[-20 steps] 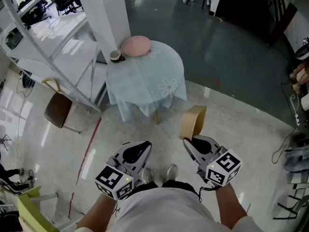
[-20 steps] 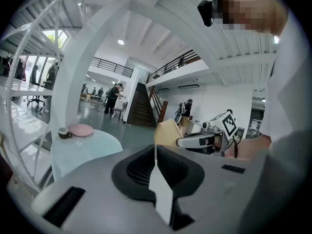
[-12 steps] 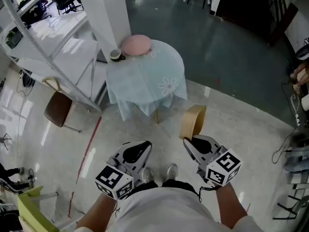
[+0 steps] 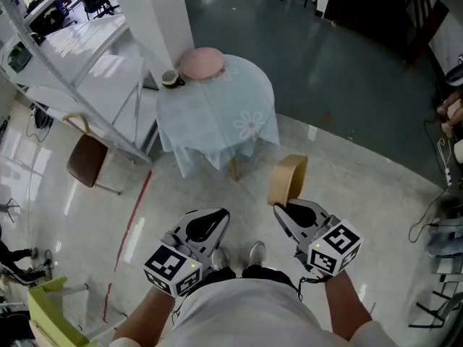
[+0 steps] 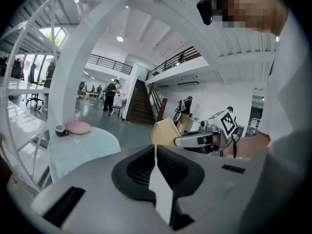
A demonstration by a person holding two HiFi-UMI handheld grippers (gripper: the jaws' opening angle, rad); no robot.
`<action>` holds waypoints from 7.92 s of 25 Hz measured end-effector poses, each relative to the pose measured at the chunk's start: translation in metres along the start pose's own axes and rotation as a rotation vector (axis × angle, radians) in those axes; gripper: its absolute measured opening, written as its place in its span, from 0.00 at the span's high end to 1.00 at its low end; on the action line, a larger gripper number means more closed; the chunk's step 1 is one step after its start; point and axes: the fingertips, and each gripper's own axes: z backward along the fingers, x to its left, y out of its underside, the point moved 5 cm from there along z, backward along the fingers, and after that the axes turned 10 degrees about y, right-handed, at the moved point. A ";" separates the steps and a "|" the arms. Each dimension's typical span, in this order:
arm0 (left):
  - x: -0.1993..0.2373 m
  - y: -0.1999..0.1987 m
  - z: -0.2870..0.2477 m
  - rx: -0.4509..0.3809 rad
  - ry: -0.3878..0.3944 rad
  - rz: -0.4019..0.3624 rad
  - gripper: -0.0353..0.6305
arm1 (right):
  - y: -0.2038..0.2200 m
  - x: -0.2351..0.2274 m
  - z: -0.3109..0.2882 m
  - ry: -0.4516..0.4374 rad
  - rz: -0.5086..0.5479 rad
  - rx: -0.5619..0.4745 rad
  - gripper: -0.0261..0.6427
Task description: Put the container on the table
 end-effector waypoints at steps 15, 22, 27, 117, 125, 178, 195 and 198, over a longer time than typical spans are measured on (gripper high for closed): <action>-0.034 0.003 -0.045 -0.002 -0.056 -0.003 0.90 | 0.011 -0.047 0.031 -0.065 -0.021 -0.001 0.91; -0.053 0.004 -0.066 0.004 -0.075 0.000 0.90 | 0.017 -0.069 0.048 -0.089 -0.030 0.001 0.91; -0.063 0.002 -0.076 0.011 -0.084 -0.008 0.90 | 0.019 -0.080 0.054 -0.098 -0.045 -0.007 0.91; 0.380 -0.087 -0.066 0.011 -0.014 0.115 0.90 | -0.125 -0.127 -0.331 -0.007 -0.071 0.142 0.91; 0.387 -0.094 -0.086 0.007 -0.079 0.133 0.90 | -0.124 -0.157 -0.349 -0.059 -0.061 0.183 0.91; 0.429 -0.057 -0.138 -0.020 -0.452 0.392 0.90 | -0.009 -0.216 -0.528 -0.442 0.649 0.710 0.91; 0.422 -0.036 -0.103 -0.027 -0.463 0.400 0.90 | 0.044 -0.196 -0.545 -0.333 0.788 0.867 0.90; 0.420 -0.034 -0.100 -0.026 -0.460 0.404 0.90 | 0.047 -0.196 -0.546 -0.315 0.791 0.867 0.90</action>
